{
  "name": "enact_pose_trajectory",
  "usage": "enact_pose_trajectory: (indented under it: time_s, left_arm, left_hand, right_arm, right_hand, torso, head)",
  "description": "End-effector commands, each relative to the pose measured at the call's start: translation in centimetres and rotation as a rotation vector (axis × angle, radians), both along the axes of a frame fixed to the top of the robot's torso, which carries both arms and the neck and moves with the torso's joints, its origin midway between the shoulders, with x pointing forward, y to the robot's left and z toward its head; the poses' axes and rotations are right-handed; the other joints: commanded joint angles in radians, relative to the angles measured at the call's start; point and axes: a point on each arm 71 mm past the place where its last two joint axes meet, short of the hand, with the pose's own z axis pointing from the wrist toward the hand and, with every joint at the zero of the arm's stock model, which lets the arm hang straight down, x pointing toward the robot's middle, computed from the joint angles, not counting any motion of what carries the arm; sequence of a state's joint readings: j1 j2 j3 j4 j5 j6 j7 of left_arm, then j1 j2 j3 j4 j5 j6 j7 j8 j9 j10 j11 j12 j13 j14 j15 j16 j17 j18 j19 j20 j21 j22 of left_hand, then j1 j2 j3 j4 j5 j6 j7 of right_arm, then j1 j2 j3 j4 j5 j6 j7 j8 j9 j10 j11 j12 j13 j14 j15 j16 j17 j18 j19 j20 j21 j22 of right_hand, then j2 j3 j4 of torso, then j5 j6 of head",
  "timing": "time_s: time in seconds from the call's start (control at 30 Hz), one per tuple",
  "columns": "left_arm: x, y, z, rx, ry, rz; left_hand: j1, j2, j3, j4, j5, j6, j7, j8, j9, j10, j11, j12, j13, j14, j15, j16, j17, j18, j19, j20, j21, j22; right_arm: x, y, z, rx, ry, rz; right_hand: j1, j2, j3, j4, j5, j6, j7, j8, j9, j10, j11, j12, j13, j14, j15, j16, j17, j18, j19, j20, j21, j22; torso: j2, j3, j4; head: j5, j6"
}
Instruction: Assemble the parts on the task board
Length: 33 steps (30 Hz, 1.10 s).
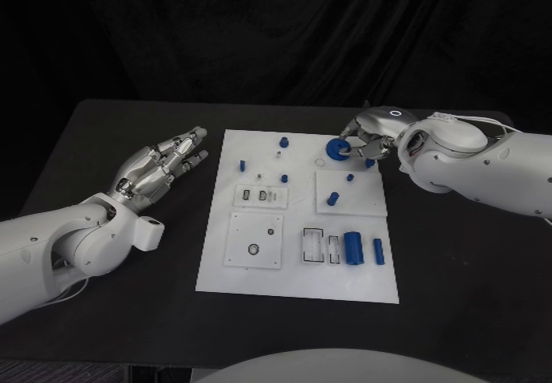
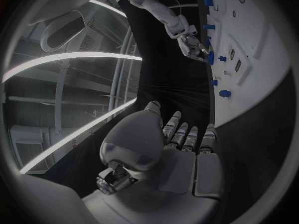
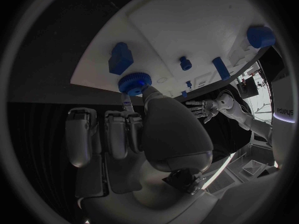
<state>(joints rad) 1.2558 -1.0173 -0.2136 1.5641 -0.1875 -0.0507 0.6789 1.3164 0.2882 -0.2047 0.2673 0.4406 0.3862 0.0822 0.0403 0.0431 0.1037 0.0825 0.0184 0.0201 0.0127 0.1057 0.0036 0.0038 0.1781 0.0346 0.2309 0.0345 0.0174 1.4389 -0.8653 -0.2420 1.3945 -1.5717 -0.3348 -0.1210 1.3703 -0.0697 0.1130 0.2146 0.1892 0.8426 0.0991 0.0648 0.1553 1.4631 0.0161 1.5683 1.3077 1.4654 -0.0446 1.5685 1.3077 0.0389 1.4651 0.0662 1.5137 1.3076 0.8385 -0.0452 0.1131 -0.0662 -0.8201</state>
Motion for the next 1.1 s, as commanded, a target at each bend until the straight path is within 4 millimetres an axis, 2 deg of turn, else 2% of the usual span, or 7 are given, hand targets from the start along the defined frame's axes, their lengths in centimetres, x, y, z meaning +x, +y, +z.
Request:
enact_pose_trajectory:
  time_s: [0.03,0.23,0.53,0.7,0.87,0.93,1.1]
  left_arm:
    - [-0.48,0.05,1.61,-0.135,-0.193,-0.022]
    - [-0.47,0.07,1.58,-0.134,-0.189,-0.024]
    - [-0.47,0.17,1.56,-0.131,-0.186,-0.022]
    - [-0.43,0.14,1.53,-0.13,-0.184,-0.023]
    - [-0.37,0.08,1.49,-0.13,-0.183,-0.025]
    - [-0.35,0.06,1.48,-0.13,-0.183,-0.025]
    - [-0.33,0.08,1.45,-0.129,-0.182,-0.026]
  left_hand:
    - [0.013,0.001,0.009,-0.001,0.006,-0.007,0.003,0.004,0.001,-0.002,0.002,0.0,0.001,-0.001,0.01,0.001,0.001,0.004,0.001,0.007,0.006,0.002]
    - [0.017,0.001,0.013,-0.003,0.01,-0.005,0.005,0.004,0.001,-0.001,0.002,0.001,0.001,0.0,0.014,0.001,0.001,0.004,0.002,0.01,0.007,0.002]
    - [0.023,0.0,0.018,-0.007,0.016,-0.007,0.006,0.004,0.001,-0.001,0.003,0.001,0.001,0.0,0.017,0.001,0.001,0.004,0.003,0.013,0.008,0.002]
    - [0.026,0.0,0.021,-0.01,0.022,-0.007,0.006,0.004,0.001,-0.002,0.004,0.001,0.001,0.0,0.018,0.001,0.001,0.004,0.003,0.014,0.008,0.002]
    - [0.029,0.0,0.024,-0.013,0.027,-0.008,0.006,0.004,0.001,-0.002,0.004,0.001,0.001,0.0,0.019,0.001,0.001,0.004,0.003,0.015,0.008,0.002]
    - [0.03,0.0,0.025,-0.013,0.029,-0.008,0.006,0.004,0.001,-0.003,0.004,0.0,0.001,0.0,0.019,0.001,0.001,0.004,0.003,0.015,0.008,0.002]
    - [0.031,0.0,0.026,-0.014,0.031,-0.008,0.006,0.004,0.001,-0.003,0.004,0.0,0.001,0.0,0.02,0.001,0.001,0.004,0.003,0.016,0.008,0.002]
  right_arm:
    - [-0.11,-0.05,-1.01,-0.03,0.044,-0.009]
    - [-0.05,0.18,-0.98,-0.027,0.04,-0.011]
    - [0.03,0.42,-0.88,-0.021,0.03,-0.014]
    - [0.06,0.63,-0.89,-0.021,0.03,-0.011]
    - [0.08,0.81,-0.97,-0.026,0.039,-0.009]
    - [0.08,0.82,-0.99,-0.027,0.041,-0.009]
    - [0.05,0.78,-0.92,-0.022,0.033,-0.007]
  right_hand:
    - [0.004,-0.005,-0.002,-0.007,-0.006,-0.01,-0.001,-0.002,-0.002,0.108,-0.008,0.003,0.263,0.105,-0.007,0.002,0.263,-0.015,0.05,-0.005,-0.007,0.203]
    - [-0.014,-0.009,-0.008,0.004,-0.042,-0.013,-0.001,0.002,0.0,0.108,-0.009,0.003,0.263,0.105,-0.009,0.002,0.263,-0.016,0.051,-0.007,-0.006,0.205]
    - [-0.026,-0.002,-0.008,0.015,-0.035,-0.003,0.0,0.008,0.004,0.108,-0.008,0.003,0.263,0.105,-0.008,0.002,0.263,-0.017,0.054,-0.007,-0.004,0.208]
    - [-0.013,0.007,0.003,0.005,0.018,0.049,-0.009,0.03,0.023,0.108,-0.015,0.003,0.263,0.105,-0.013,0.002,0.263,-0.017,0.054,-0.011,-0.004,0.208]
    - [0.016,0.008,0.021,-0.028,0.095,0.134,-0.013,0.081,0.068,0.108,-0.02,0.003,0.263,0.105,-0.018,0.002,0.263,-0.017,0.054,-0.017,-0.005,0.21]
    - [0.025,0.008,0.026,-0.041,0.119,0.15,-0.015,0.098,0.084,0.108,-0.023,0.003,0.263,0.105,-0.019,0.002,0.263,-0.017,0.054,-0.018,-0.005,0.211]
    - [0.039,0.011,0.039,-0.061,0.169,0.15,-0.015,0.116,0.108,0.108,-0.022,0.003,0.263,0.105,-0.02,0.002,0.263,-0.017,0.056,-0.019,-0.005,0.212]
  torso:
    - [0.0,0.0007,-0.0003]
    - [0.0,0.0004,-0.0006]
    - [0.001,-0.0001,-0.0001]
    - [0.001,-0.0006,0.0]
    - [0.001,-0.0008,0.0]
    - [0.001,-0.0004,0.0]
    - [0.001,0.0002,0.0005]
  head:
    - [0.0,0.001]
    - [0.003,0.001]
    - [0.003,0.0]
    - [0.004,-0.001]
    - [0.002,-0.002]
    - [0.002,-0.001]
    - [0.005,0.001]
